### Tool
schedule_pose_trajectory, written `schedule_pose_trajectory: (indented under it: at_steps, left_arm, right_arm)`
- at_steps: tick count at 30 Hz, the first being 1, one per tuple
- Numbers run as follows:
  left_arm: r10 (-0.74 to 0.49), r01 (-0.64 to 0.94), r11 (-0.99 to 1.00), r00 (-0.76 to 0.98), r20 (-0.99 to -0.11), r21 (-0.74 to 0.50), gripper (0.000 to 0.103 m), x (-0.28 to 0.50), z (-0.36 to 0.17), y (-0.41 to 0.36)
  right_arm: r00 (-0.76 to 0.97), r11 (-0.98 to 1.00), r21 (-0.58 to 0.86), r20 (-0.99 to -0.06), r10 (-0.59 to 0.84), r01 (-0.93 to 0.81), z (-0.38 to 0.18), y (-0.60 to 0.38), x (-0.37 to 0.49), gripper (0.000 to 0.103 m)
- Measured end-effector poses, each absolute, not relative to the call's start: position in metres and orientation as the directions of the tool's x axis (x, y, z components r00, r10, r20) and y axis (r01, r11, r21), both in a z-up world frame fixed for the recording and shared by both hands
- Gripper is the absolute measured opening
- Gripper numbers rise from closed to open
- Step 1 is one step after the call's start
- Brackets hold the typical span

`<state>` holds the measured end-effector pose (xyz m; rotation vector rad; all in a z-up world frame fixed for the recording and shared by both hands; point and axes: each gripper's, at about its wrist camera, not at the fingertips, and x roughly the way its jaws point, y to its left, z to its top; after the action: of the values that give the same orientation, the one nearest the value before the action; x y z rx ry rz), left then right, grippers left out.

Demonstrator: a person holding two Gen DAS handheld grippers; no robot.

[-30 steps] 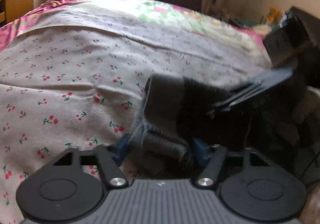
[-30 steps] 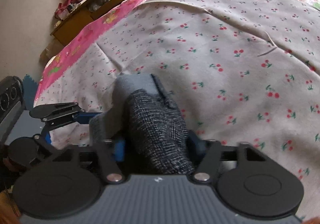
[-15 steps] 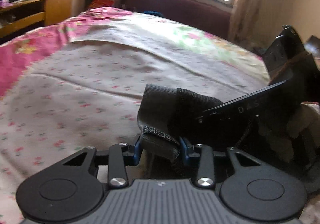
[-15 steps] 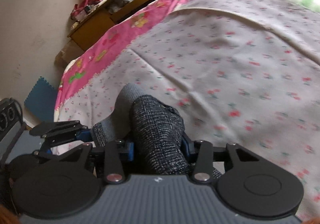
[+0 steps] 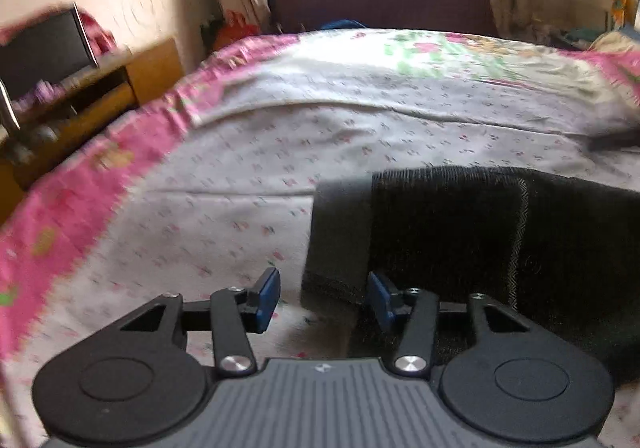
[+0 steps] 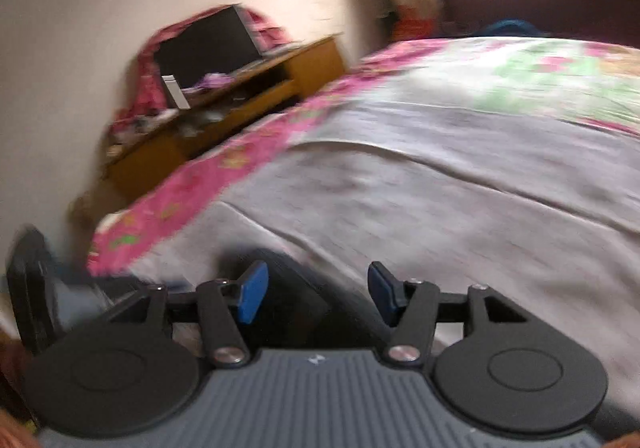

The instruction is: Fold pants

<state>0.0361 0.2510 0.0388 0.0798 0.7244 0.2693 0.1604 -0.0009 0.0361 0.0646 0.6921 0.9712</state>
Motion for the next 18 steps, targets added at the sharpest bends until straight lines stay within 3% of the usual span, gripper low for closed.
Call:
schedule_pose_trajectory:
  at_steps: [4, 7, 12, 18]
  left_arm:
    - [0.177, -0.093, 0.983, 0.738, -0.652, 0.161, 0.063, 0.037, 0.048, 0.201]
    - [0.02, 0.096, 0.987, 0.72, -0.694, 0.129, 0.063, 0.048, 0.039, 0.136]
    - [-0.24, 0.403, 0.914, 0.643, -0.727, 0.054, 0.063, 0.061, 0.027, 0.01]
    - [-0.447, 0.656, 0.755, 0.512, -0.733, -0.002, 0.064, 0.075, 0.031, -0.14]
  right_arm:
    - [0.499, 0.773, 0.364, -0.606, 0.62, -0.52, 0.006, -0.103, 0.144, 0.057]
    - [0.572, 0.854, 0.448, -0.641, 0.512, -0.264, -0.011, -0.203, 0.123, 0.059]
    - [0.753, 0.835, 0.55, -0.559, 0.347, 0.023, -0.001, -0.347, 0.047, 0.059]
    - [0.848, 0.711, 0.641, -0.516, 0.122, 0.288, -0.02, -0.463, -0.002, 0.064]
